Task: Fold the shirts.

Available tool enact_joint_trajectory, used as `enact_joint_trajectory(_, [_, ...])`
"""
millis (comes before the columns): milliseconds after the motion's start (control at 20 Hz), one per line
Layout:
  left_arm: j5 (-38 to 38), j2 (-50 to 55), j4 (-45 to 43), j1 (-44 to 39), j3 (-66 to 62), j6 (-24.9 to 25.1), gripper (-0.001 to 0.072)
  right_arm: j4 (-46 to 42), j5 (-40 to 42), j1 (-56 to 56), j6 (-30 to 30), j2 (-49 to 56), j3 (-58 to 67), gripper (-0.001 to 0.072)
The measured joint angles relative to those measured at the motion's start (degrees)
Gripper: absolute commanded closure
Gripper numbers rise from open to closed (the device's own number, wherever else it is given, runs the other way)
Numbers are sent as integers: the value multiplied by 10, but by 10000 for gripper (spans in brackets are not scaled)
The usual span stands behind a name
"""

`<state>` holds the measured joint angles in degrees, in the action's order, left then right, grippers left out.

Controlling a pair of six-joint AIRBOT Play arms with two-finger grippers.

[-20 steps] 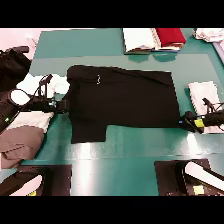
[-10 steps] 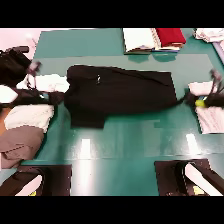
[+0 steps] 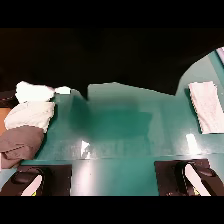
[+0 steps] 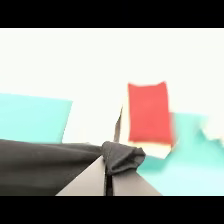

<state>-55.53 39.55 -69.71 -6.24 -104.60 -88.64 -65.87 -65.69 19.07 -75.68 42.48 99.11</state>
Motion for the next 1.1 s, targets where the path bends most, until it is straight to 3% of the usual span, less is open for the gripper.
enact_joint_trajectory(300, [-55,32,-64,-1,-78,-22,683,-36,-114,23,-14,55,141,696])
enact_joint_trajectory(650, [-202,244,-79,-1,-43,-21,682,-54,-162,10,-22,158,30,696])
enact_joint_trajectory(800, [-201,345,-76,-1,17,-17,681,-87,-153,-19,-23,227,-52,696])
enact_joint_trajectory(1100, [-102,511,-71,0,80,-14,682,-114,-95,-55,-23,387,-120,696])
